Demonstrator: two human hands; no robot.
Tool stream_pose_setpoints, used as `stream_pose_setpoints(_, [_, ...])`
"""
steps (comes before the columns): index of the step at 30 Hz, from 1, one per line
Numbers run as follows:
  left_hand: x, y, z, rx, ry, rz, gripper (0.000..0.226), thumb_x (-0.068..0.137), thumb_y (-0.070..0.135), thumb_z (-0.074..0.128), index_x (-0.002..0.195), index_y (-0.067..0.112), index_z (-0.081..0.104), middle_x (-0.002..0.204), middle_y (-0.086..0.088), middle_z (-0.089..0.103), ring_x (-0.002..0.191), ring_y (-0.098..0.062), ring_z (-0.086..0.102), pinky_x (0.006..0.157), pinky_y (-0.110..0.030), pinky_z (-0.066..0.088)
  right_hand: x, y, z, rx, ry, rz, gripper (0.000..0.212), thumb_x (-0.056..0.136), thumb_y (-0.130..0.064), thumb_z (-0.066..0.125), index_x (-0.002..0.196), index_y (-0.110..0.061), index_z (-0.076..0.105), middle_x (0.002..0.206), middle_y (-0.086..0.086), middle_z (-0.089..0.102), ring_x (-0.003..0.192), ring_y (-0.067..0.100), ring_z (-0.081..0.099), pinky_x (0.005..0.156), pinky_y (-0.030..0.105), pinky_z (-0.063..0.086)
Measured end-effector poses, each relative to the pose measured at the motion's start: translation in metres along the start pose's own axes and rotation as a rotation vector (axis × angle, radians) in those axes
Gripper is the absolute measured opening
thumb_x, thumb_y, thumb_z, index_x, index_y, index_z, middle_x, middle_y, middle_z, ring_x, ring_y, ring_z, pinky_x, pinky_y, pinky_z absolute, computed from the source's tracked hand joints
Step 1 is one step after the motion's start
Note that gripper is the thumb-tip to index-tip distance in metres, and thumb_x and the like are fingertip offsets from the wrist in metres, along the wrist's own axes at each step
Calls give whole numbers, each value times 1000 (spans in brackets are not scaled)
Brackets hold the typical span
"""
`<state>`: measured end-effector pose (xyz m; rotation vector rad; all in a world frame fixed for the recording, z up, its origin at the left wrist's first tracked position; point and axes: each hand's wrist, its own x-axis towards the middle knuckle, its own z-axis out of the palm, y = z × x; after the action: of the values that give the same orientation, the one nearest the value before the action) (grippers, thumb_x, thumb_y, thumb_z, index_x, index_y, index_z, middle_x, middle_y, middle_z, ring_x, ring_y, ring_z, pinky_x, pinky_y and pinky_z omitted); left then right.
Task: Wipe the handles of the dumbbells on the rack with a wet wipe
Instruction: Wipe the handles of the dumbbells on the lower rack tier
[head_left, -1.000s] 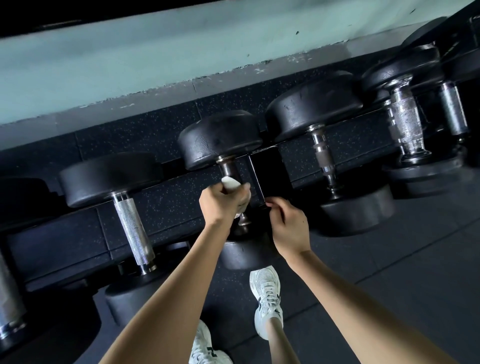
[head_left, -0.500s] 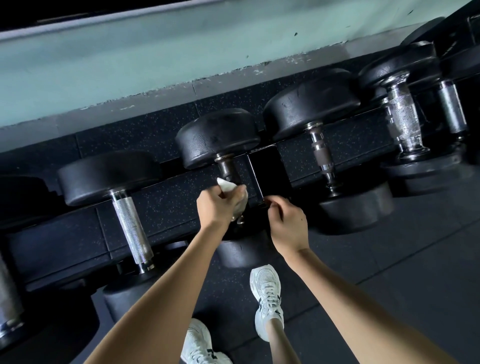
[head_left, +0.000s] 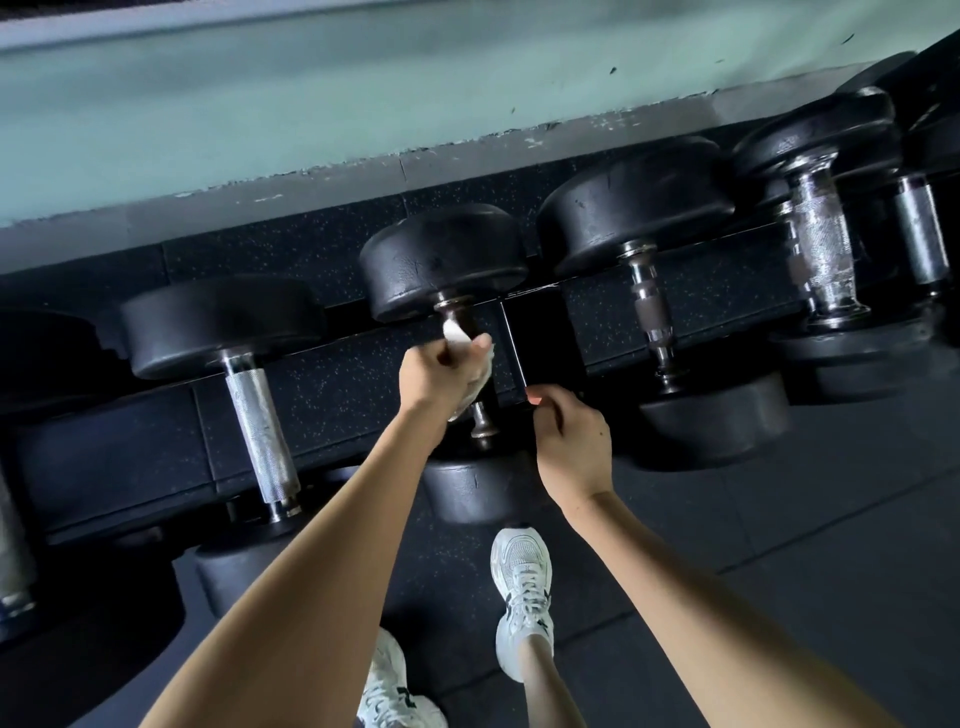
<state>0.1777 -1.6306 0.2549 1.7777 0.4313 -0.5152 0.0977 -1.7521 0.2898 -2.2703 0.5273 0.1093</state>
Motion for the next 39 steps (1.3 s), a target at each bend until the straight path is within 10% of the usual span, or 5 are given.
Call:
stream_pose_setpoints(10, [-32,11,-22,444,-111,-177,39,77,35,76,57,14,49,59,0,52,62,-17,52,54,-27,39,0,-7,-6,-38,-103,89,38,82,-23,36,100,-11,67,92,9,70,88,27,62,73,33,43])
stream_pose_setpoints(16, [-81,22,-58,-29,29,-312,31,82,29,71,88,-1,70,86,-13,71,86,-28,69,82,-38,56,-9,-47,-24,23,73,-67,22,88,-19,63,108,-11,67,99,2,72,93,18,67,78,22,45])
stream_pose_setpoints(27, [-130,54,-121,-781,-23,-511,63,96,54,32,101,0,64,100,-12,71,99,-20,64,91,-33,47,-35,-121,22,-77,-495,-652,33,89,-13,54,121,-9,61,108,9,66,96,26,61,83,34,51])
stream_pose_setpoints(32, [-134,35,-164,-585,131,-519,37,95,41,48,110,10,61,114,-8,65,110,-25,59,93,-37,47,-40,-138,53,241,-493,-147,20,86,-1,56,101,0,69,86,0,65,78,11,60,71,15,46])
stream_pose_setpoints(39, [-136,23,-236,-684,430,-280,10,90,9,58,91,9,67,98,-12,71,95,-23,68,88,-32,52,-40,-166,120,85,-205,-87,32,92,3,42,114,0,65,116,13,63,100,11,55,81,-2,27])
